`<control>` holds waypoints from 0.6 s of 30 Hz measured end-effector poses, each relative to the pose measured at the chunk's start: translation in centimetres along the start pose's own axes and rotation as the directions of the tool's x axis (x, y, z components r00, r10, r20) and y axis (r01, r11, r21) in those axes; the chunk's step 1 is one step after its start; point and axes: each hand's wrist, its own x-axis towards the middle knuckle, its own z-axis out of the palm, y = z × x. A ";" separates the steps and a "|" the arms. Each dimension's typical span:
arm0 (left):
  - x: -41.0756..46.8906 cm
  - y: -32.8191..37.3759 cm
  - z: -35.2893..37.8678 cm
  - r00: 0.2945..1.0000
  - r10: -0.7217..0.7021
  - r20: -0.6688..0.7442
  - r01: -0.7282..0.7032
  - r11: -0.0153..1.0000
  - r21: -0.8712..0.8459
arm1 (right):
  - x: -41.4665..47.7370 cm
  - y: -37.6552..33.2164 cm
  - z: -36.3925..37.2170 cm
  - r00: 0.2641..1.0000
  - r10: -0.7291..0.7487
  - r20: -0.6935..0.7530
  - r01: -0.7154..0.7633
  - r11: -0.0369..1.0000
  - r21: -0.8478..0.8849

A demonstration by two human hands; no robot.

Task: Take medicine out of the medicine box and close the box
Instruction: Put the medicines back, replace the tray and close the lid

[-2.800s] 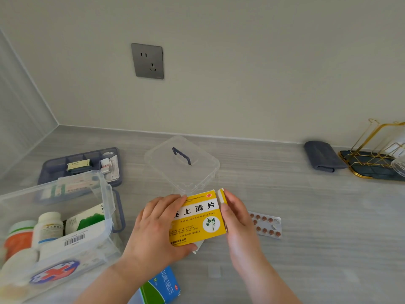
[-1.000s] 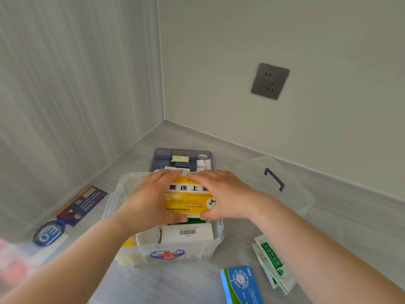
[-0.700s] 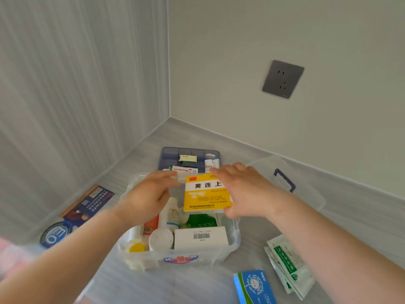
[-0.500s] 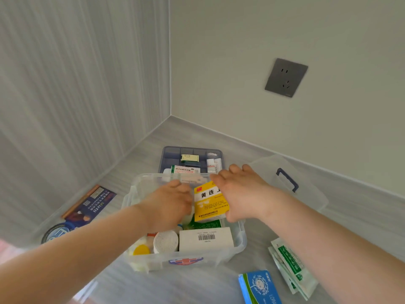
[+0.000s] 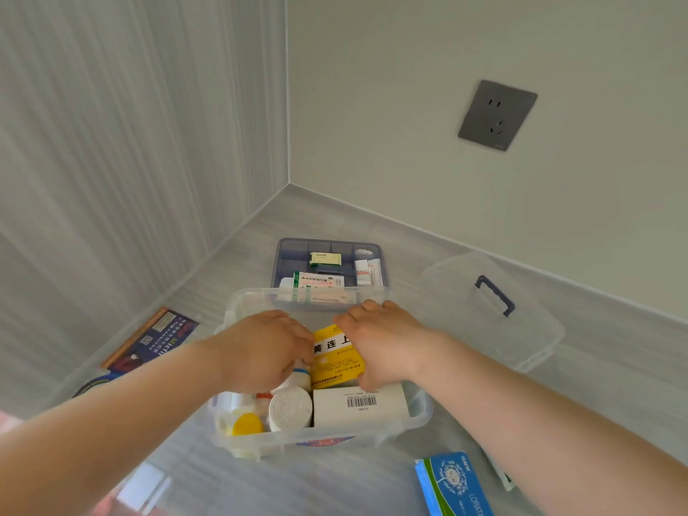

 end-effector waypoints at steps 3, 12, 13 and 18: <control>-0.6 0.0 0.1 0.999 -0.025 -0.041 0.025 1.000 -0.012 | 0.8 0.1 0.5 0.999 -0.006 0.032 0.003 0.994 0.112; -0.7 0.3 0.2 0.988 -0.102 -0.114 0.095 0.993 -0.065 | 2.0 -0.8 2.4 0.992 0.040 0.119 -0.051 0.995 0.089; -0.7 0.3 0.2 0.986 -0.110 -0.122 0.102 0.992 -0.072 | 2.1 -0.8 2.3 0.992 0.039 0.123 -0.046 0.997 0.058; -0.6 0.5 0.1 0.977 -0.151 -0.151 0.132 0.983 -0.126 | 1.0 -0.8 1.5 0.998 0.054 0.041 -0.059 0.988 0.140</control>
